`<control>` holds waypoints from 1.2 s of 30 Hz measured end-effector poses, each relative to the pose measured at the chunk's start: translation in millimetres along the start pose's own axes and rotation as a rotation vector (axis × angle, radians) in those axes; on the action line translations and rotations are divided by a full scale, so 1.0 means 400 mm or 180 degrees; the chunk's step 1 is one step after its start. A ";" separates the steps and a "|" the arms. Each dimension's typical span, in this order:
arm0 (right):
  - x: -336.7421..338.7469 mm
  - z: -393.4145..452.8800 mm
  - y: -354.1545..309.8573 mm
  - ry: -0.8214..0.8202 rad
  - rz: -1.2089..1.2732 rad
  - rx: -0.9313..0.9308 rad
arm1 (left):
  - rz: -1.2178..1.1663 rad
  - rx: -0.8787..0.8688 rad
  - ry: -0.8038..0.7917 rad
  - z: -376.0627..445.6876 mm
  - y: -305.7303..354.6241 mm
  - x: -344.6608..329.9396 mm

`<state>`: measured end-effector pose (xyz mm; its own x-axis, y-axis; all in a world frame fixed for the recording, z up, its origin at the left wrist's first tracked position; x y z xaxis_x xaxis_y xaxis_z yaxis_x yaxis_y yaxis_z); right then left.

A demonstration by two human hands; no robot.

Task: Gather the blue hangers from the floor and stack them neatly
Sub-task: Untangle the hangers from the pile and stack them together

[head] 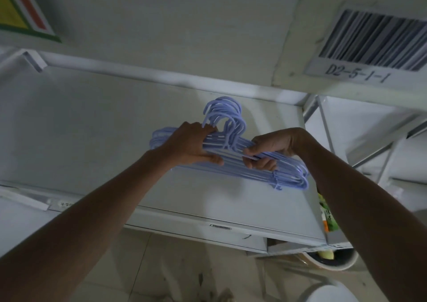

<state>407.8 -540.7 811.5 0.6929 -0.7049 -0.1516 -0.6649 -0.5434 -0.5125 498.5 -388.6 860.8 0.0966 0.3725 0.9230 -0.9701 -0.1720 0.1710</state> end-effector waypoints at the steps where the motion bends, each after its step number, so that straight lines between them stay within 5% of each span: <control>1: 0.004 -0.003 0.000 0.0050 -0.0006 0.0013 | -0.0052 -0.0014 0.0122 -0.006 0.002 0.001; 12: 0.088 -0.085 -0.029 0.2414 -0.1333 -0.0263 | 0.0870 -0.0051 0.0282 0.001 -0.004 -0.014; 16: 0.086 -0.119 -0.033 0.3396 -0.1205 0.0113 | 0.0937 -0.0093 0.0164 0.010 0.006 -0.021; 20: 0.016 -0.104 -0.005 0.4614 -0.1147 0.0669 | 0.0924 0.0484 0.0165 0.023 -0.027 -0.019; 25: 0.005 -0.107 -0.046 0.5984 -0.1698 0.0220 | 0.0862 0.0689 -0.0128 0.042 -0.059 -0.032; 29: 0.036 -0.108 -0.082 0.6028 -0.1712 -0.0172 | 0.0977 0.0777 -0.0399 0.059 -0.084 -0.018; 33: 0.071 -0.131 -0.070 0.5986 -0.0894 0.0013 | 0.0924 0.0797 -0.0276 0.054 -0.077 -0.019; 36: 0.058 -0.098 -0.068 0.5748 -0.1418 -0.0179 | 0.0759 0.0835 -0.0122 0.037 -0.073 -0.025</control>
<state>431.3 -560.0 854.9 -0.2765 -0.0736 0.9582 -0.5737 -0.7872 -0.2261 529.0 -400.9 851.8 -0.1127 0.2599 0.9590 -0.8767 -0.4802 0.0271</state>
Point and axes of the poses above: each hand's wrist, its own z-axis towards the middle knuckle, its own x-axis out of the back of the hand, y = z × x, the point moved 8 cm from there along z, towards the middle knuckle, and after that the axes turned 15 degrees about -x, right-handed, at the moved point
